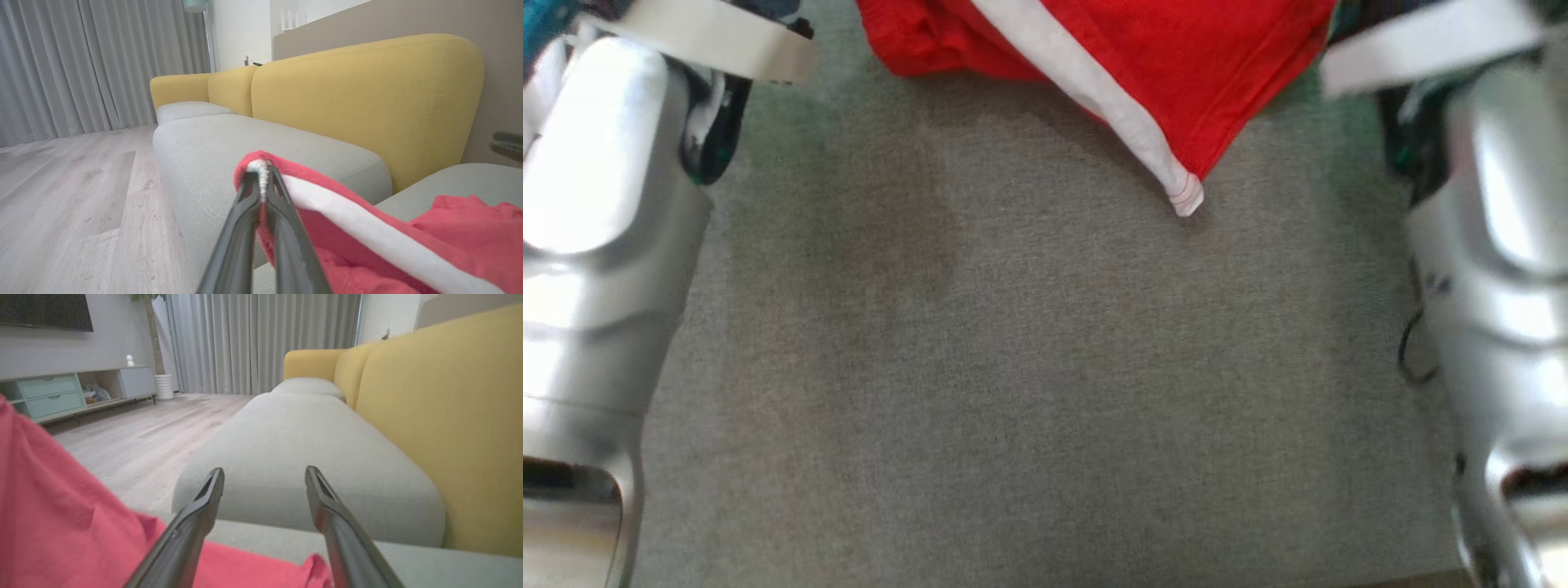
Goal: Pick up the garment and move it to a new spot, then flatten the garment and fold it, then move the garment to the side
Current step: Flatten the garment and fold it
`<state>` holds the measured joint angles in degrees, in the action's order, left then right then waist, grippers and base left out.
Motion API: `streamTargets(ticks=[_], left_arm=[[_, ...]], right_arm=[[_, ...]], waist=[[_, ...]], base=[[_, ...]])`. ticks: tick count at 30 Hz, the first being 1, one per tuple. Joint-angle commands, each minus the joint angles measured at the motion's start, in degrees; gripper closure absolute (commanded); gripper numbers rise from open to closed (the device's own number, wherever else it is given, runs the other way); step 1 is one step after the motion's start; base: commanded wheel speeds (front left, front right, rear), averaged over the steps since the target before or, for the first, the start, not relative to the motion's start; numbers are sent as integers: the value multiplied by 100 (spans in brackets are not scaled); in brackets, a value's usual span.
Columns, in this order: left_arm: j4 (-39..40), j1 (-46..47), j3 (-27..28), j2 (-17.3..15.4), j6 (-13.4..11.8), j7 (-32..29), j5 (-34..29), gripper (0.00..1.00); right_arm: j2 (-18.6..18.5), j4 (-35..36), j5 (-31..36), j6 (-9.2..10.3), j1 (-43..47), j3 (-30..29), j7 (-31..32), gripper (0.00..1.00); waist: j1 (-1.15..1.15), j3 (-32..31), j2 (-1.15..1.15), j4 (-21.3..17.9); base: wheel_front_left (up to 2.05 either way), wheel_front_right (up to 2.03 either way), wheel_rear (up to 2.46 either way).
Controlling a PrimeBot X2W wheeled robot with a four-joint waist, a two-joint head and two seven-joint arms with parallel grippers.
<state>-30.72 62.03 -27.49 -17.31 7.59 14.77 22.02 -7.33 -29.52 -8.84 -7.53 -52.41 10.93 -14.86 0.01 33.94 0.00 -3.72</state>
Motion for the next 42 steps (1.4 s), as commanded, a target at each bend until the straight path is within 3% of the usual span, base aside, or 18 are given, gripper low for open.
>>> streamTargets(ticks=[1,10,17,22,27,28,29,30,38,42], left_arm=[[147,297,220,-240,-10,23,-61,100],[-84,416,465,-258,-10,23,-247,100],[-142,352,496,-316,-10,23,-303,100],[-165,365,454,-349,-10,23,-309,100],[-213,385,343,-358,-10,23,-304,100],[-217,380,327,-359,-10,23,-297,100],[-220,374,305,-362,-10,23,-290,100],[-221,369,277,-372,-10,23,-289,100],[-208,375,194,-467,-10,23,-259,100],[-68,437,137,-486,-10,23,-252,100]], right_arm=[[76,238,-32,4,104,91,-14,0],[-263,1262,-190,4,1390,1444,-14,0],[-716,1582,4,4,1706,2782,-14,0],[-797,1318,272,4,1500,3047,-14,0],[-759,899,438,4,1482,2948,-14,0],[-732,841,467,4,1479,2872,-14,9],[-704,837,513,4,1475,2804,-14,91],[-684,834,555,4,1480,2749,-14,100],[-678,1018,606,4,1508,2485,-14,100],[-832,1338,405,4,1276,1886,-14,100]], waist=[[-1,56,0,31],[-1,170,0,-71],[-1,151,0,-187],[-1,164,0,-225],[-1,120,0,-197],[-1,106,0,-194],[-1,94,0,-191],[-1,83,0,-191],[-1,-29,0,-207],[-1,-109,0,-264]], base=[[0,0,0],[0,0,0],[0,0,0],[0,0,0],[0,0,0],[0,0,0],[0,0,0],[0,0,0],[0,0,0],[0,0,0]])
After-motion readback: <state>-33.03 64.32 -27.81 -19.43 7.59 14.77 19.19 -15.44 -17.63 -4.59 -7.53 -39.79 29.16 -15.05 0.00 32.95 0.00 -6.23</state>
